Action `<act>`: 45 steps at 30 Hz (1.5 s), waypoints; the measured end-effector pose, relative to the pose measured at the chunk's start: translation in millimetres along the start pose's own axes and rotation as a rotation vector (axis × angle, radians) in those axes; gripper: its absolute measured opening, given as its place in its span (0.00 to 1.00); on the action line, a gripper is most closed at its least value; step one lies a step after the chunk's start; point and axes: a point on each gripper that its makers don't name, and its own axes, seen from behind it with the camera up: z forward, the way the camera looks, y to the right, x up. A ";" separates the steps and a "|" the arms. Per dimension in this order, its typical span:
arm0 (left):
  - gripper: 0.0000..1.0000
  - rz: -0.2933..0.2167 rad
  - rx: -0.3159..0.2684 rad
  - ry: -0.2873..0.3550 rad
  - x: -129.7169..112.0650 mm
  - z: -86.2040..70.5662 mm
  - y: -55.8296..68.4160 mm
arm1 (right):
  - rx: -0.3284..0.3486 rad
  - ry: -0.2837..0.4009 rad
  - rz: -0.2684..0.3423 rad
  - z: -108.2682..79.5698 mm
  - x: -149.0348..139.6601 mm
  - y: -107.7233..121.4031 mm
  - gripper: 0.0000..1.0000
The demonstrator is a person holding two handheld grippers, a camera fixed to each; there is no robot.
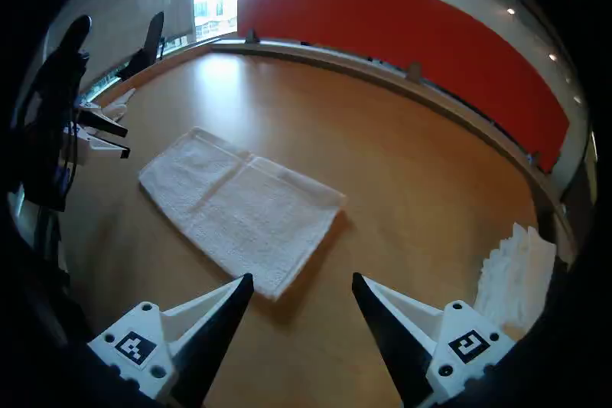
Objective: Fold towel
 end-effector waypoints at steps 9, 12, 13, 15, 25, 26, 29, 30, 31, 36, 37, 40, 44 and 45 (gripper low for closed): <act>0.94 -0.044 0.039 0.019 -7.0 -18.1 -11.2 | 0.027 -0.010 -0.031 6.2 -1.2 -2.6 1.00; 0.94 -0.055 0.050 0.022 -8.5 -22.3 -13.7 | 0.037 -0.014 -0.040 8.7 -2.3 -3.2 1.00; 0.94 -0.058 0.053 0.024 -8.8 -23.8 -14.0 | 0.042 -0.017 -0.043 9.6 -3.2 -3.7 1.00; 0.94 -0.065 0.058 0.027 -9.5 -27.0 -14.7 | 0.052 -0.023 -0.048 11.7 -5.5 -5.1 0.99; 0.94 -0.106 0.087 0.034 -17.7 -42.6 -18.5 | 0.123 -0.068 -0.073 20.3 -21.6 -17.0 0.78; 0.94 -0.112 0.089 0.035 -18.7 -44.1 -19.0 | 0.128 -0.072 -0.075 20.9 -23.0 -17.7 0.75; 0.94 -0.124 0.096 0.038 -20.4 -47.9 -21.4 | 0.138 -0.084 -0.082 22.5 -26.5 -18.6 0.69; 0.94 -0.127 0.099 0.040 -20.8 -49.0 -22.1 | 0.140 -0.087 -0.085 22.9 -27.4 -18.9 0.66; 0.94 -0.129 0.100 0.041 -21.0 -50.0 -22.8 | 0.142 -0.089 -0.088 23.4 -28.0 -19.3 0.63; 0.94 -0.137 0.106 0.048 -21.6 -54.8 -25.3 | 0.167 -0.100 -0.101 25.1 -29.9 -23.3 0.47; 0.94 -0.139 0.107 0.050 -21.5 -55.8 -25.9 | 0.173 -0.102 -0.100 25.4 -30.3 -23.9 0.43; 0.94 -0.144 0.109 0.054 -21.3 -58.2 -27.0 | 0.184 -0.109 -0.099 26.4 -31.2 -24.7 0.37; 0.94 -0.149 0.110 0.055 -21.8 -59.9 -27.5 | 0.188 -0.118 -0.098 28.4 -32.4 -23.8 0.37; 0.94 -0.149 0.110 0.055 -22.1 -60.1 -27.7 | 0.190 -0.120 -0.099 28.8 -32.7 -23.9 0.37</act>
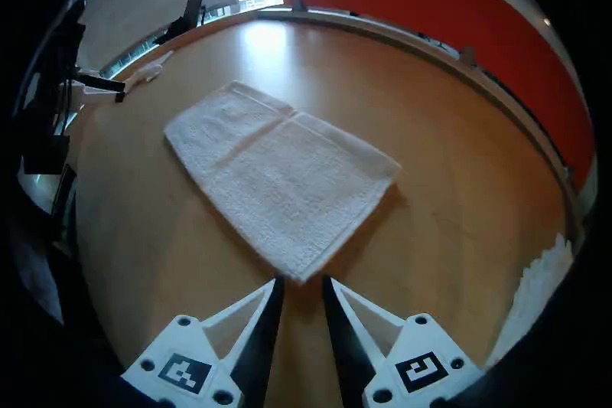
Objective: Fold towel
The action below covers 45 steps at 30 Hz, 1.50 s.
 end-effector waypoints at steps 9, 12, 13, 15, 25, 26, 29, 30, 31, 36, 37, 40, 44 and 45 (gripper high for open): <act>0.94 0.006 0.005 -0.007 -4.2 -1.2 -2.4 | 0.025 -0.017 -0.021 3.6 -4.2 -4.4 0.23; 0.94 0.008 0.007 -0.009 -5.7 -1.1 -3.7 | 0.023 -0.015 -0.029 3.3 -4.1 -3.9 0.15; 0.94 0.008 0.007 -0.010 -6.2 -1.1 -4.1 | 0.020 -0.013 -0.030 3.2 -3.5 -3.4 0.11; 0.94 0.009 0.008 -0.011 -7.0 -0.9 -4.7 | 0.015 -0.009 -0.032 2.9 -2.3 -2.3 0.07; 0.94 0.010 0.008 -0.011 -6.2 -0.4 -5.5 | -0.009 0.015 -0.035 -3.9 9.7 0.8 0.06; 0.94 0.010 0.009 -0.011 -6.3 -0.3 -5.8 | -0.015 0.020 -0.035 -5.9 12.2 1.7 0.06; 0.94 0.008 0.010 -0.011 -6.2 -0.3 -6.6 | -0.027 0.037 -0.032 -12.9 20.8 3.8 0.06; 0.94 0.007 0.010 -0.010 -6.0 -0.3 -6.9 | -0.031 0.044 -0.031 -15.3 24.1 4.5 0.06; 0.94 0.006 0.010 -0.010 -5.8 -0.3 -7.1 | -0.035 0.052 -0.029 -17.9 28.1 5.3 0.06; 0.94 0.004 0.012 -0.008 -5.1 -0.7 -7.4 | -0.049 0.091 -0.028 -32.4 49.7 8.2 0.06; 0.94 0.004 0.012 -0.008 -5.2 -0.8 -7.1 | -0.051 0.098 -0.033 -35.4 53.5 8.7 0.06; 0.94 0.004 0.011 -0.008 -5.4 -1.0 -6.2 | -0.061 0.116 -0.053 -45.1 64.3 10.5 0.06; 0.94 0.004 0.011 -0.007 -5.7 -1.6 -4.9 | -0.079 0.135 -0.081 -59.0 76.9 14.3 0.06; 0.94 0.004 0.011 -0.007 -5.6 -1.7 -4.6 | -0.083 0.140 -0.085 -62.2 79.7 15.4 0.06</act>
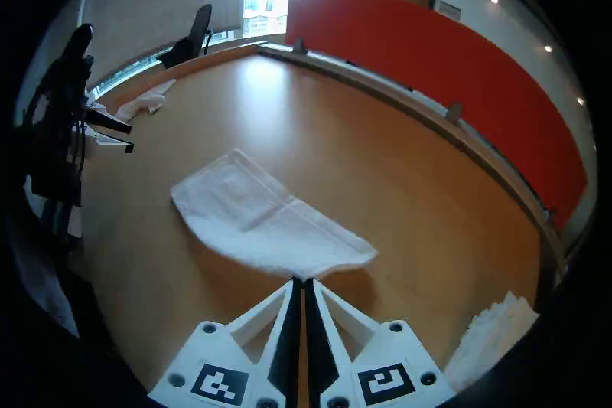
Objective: Fold towel
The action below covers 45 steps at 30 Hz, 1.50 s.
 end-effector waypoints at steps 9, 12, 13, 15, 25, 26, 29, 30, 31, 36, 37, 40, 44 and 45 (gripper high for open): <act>0.94 0.003 0.000 0.005 2.9 -0.8 1.8 | -0.035 0.049 -0.011 -26.1 25.2 15.3 0.06; 0.94 0.002 -0.001 0.008 4.0 -1.3 2.5 | -0.046 0.058 -0.020 -33.7 30.6 19.8 0.06; 0.94 0.002 -0.001 0.008 4.2 -1.3 2.8 | -0.048 0.061 -0.024 -35.5 32.1 20.6 0.06; 0.94 0.002 -0.001 0.008 4.4 -1.2 3.3 | -0.051 0.067 -0.030 -39.0 34.9 22.1 0.06; 0.94 0.004 -0.009 0.007 4.1 0.5 7.6 | -0.042 0.068 -0.047 -36.9 37.3 17.4 0.06; 0.94 0.004 -0.010 0.007 4.3 0.6 8.0 | -0.038 0.069 -0.048 -36.4 38.0 16.1 0.06; 0.94 0.005 -0.010 0.009 5.1 0.6 8.2 | -0.028 0.072 -0.052 -34.6 40.4 12.3 0.06; 0.94 0.005 -0.010 0.010 5.4 0.6 8.1 | -0.025 0.073 -0.054 -33.8 41.2 10.7 0.06; 0.94 0.005 -0.010 0.010 5.7 0.5 8.0 | -0.020 0.073 -0.057 -32.8 41.9 8.8 0.06; 0.94 0.003 -0.009 0.014 7.8 0.0 6.9 | 0.007 0.073 -0.071 -25.6 45.5 -2.9 0.06; 0.94 0.002 -0.009 0.015 8.1 -0.1 6.6 | 0.013 0.072 -0.075 -23.8 46.0 -5.7 0.06; 0.94 0.001 -0.007 0.017 9.3 -0.6 5.6 | 0.033 0.069 -0.088 -17.7 46.9 -14.9 0.06; 0.94 0.002 -0.004 0.021 10.5 -1.5 4.2 | 0.063 0.062 -0.111 -8.5 47.3 -29.4 0.06; 0.94 0.002 -0.004 0.022 10.7 -1.6 3.9 | 0.070 0.060 -0.116 -6.4 47.4 -32.9 0.06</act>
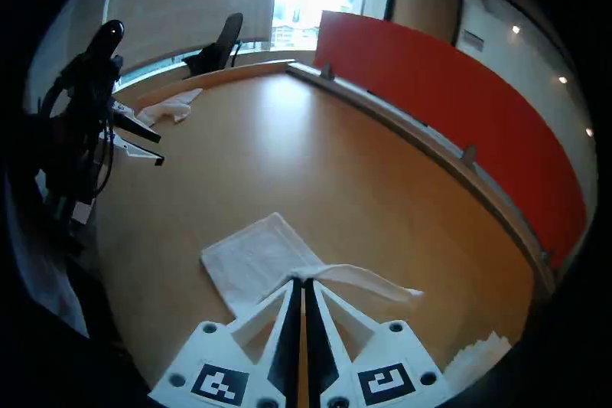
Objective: Fold towel
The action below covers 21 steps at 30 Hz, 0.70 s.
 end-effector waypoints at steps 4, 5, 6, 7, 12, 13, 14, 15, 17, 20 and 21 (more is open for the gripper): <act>0.94 -0.002 0.002 0.001 -0.3 -0.5 -1.3 | 0.031 -0.004 -0.014 9.9 1.4 -13.5 0.06; 0.94 -0.003 0.003 0.000 -0.7 -0.7 -1.7 | 0.040 -0.005 -0.017 12.7 1.6 -17.2 0.06; 0.94 -0.004 0.004 0.000 -1.0 -1.1 -2.3 | 0.047 -0.006 -0.020 15.0 1.8 -20.1 0.05; 0.94 -0.005 0.005 0.001 -1.2 -1.6 -3.0 | 0.053 -0.008 -0.023 17.0 1.9 -22.5 0.05; 0.94 -0.010 0.013 0.001 -3.2 -4.9 -8.2 | 0.085 -0.018 -0.038 27.0 1.2 -34.4 0.05; 0.94 -0.012 0.016 0.002 -3.7 -5.8 -9.8 | 0.091 -0.021 -0.041 28.8 0.9 -36.8 0.05; 0.94 -0.013 0.020 0.002 -4.3 -6.8 -11.6 | 0.099 -0.024 -0.045 30.9 0.5 -39.5 0.05; 0.94 -0.015 0.023 0.003 -4.8 -7.8 -13.4 | 0.106 -0.027 -0.048 32.7 0.4 -42.1 0.05; 0.94 -0.020 0.031 0.005 -5.6 -10.7 -17.8 | 0.122 -0.033 -0.055 36.5 0.3 -48.2 0.05; 0.94 -0.030 0.043 0.007 -7.1 -14.9 -24.9 | 0.143 -0.039 -0.062 42.4 0.3 -56.1 0.05; 0.94 -0.033 0.047 0.008 -7.8 -16.1 -27.2 | 0.149 -0.042 -0.063 44.3 0.0 -58.3 0.05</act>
